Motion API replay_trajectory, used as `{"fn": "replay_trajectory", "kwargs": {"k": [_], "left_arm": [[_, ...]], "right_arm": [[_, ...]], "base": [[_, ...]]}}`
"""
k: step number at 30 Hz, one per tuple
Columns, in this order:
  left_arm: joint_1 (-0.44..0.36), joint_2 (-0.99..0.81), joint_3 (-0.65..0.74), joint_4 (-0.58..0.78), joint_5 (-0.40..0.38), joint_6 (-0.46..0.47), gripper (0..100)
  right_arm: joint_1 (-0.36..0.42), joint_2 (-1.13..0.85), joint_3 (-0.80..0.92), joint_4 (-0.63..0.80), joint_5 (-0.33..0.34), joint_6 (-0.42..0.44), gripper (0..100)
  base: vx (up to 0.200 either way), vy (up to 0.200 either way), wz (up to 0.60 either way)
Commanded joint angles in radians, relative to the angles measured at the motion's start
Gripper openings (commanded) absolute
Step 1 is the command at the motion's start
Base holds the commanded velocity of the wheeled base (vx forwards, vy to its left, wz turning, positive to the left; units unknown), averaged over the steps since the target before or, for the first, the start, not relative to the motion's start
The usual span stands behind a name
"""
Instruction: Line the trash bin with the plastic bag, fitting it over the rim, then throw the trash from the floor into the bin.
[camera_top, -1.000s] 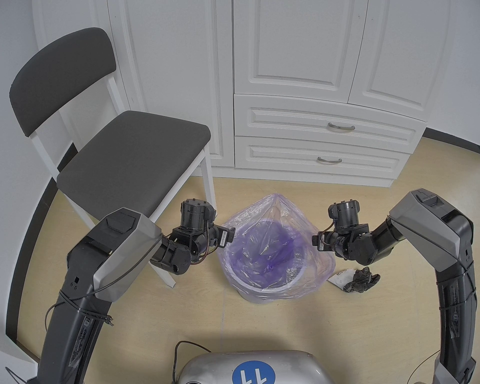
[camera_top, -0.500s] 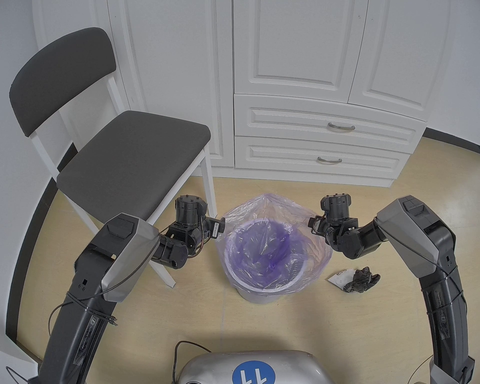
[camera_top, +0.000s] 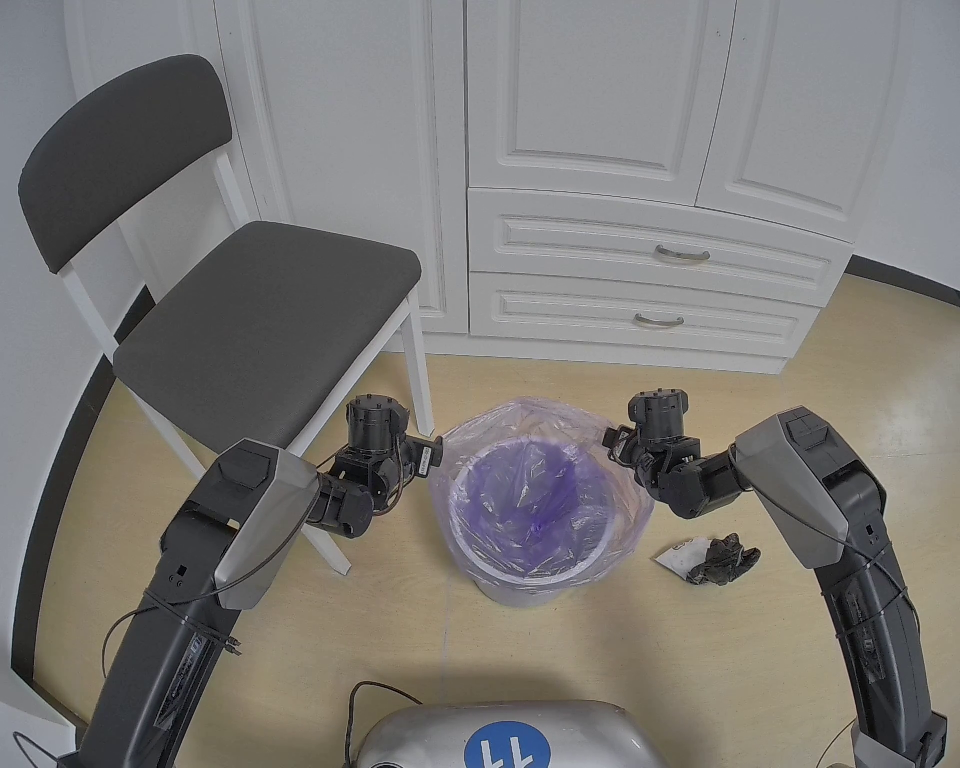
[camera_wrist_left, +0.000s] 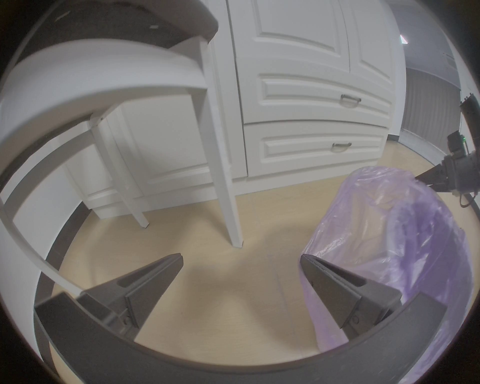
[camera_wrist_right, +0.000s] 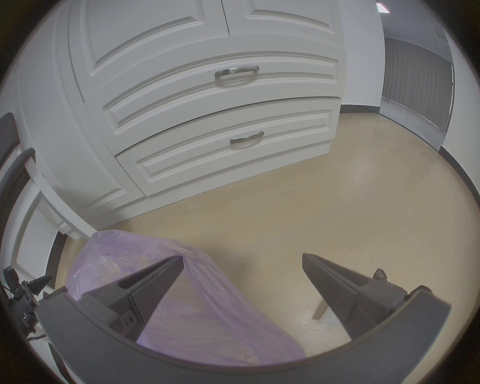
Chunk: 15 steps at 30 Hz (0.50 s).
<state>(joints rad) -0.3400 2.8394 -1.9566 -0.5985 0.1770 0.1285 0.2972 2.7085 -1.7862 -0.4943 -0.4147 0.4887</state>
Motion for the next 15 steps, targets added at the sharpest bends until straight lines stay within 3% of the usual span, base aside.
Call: {"fn": "replay_trajectory", "kwargs": {"k": [1, 8, 15], "left_arm": [[0.006, 0.051, -0.043, 0.025, 0.019, 0.003, 100], [0.004, 0.071, -0.043, 0.029, 0.041, 0.005, 100], [0.004, 0.081, -0.043, 0.051, 0.042, 0.008, 100]], "right_arm": [[-0.003, 0.043, -0.038, 0.002, 0.001, 0.004, 100], [-0.013, 0.059, -0.059, 0.008, -0.001, 0.002, 100], [-0.027, 0.085, -0.147, 0.154, -0.015, 0.008, 100]], "base": [[0.000, 0.000, 0.00], [0.000, 0.000, 0.00], [0.000, 0.000, 0.00]]}}
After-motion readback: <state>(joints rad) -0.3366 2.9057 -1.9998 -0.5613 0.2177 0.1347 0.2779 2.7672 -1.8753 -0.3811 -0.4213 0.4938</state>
